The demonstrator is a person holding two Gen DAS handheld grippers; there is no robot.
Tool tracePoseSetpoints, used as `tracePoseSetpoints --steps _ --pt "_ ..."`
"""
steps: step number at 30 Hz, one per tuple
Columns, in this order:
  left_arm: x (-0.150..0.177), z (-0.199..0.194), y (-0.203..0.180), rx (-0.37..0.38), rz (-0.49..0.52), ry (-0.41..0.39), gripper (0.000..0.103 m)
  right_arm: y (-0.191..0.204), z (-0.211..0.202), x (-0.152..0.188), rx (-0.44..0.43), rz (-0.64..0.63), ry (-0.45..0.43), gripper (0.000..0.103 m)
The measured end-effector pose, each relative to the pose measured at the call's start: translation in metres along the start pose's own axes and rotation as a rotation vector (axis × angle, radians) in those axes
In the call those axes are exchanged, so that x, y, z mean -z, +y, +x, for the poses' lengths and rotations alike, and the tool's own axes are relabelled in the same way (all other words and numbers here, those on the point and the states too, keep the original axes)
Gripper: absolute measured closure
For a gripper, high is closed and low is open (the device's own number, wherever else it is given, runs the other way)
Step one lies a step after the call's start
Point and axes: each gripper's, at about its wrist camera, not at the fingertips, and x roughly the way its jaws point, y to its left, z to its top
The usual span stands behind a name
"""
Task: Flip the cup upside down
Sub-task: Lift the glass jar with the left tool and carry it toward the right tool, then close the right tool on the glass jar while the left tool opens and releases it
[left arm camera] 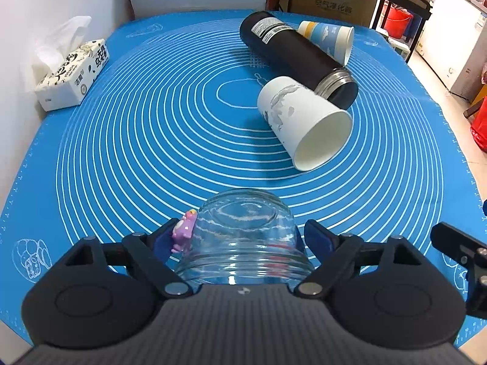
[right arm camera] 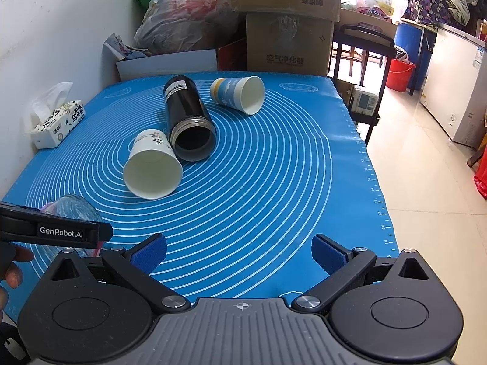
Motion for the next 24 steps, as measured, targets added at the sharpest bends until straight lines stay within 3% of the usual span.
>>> tracePoseSetpoints --steps 7,14,19,24 --pt "-0.006 -0.024 -0.001 0.014 0.008 -0.058 0.016 0.002 -0.006 -0.001 -0.001 -0.012 -0.007 0.000" --pt "-0.016 -0.075 0.009 0.019 0.021 -0.172 0.012 0.011 -0.016 -0.011 -0.022 -0.029 -0.016 0.000" --pt "-0.019 -0.099 0.035 -0.026 0.015 -0.231 0.005 0.030 -0.025 -0.028 -0.051 -0.075 -0.013 0.000" --pt "-0.016 -0.088 0.064 -0.106 -0.001 -0.228 0.005 0.053 -0.016 -0.055 -0.126 -0.071 0.057 0.000"
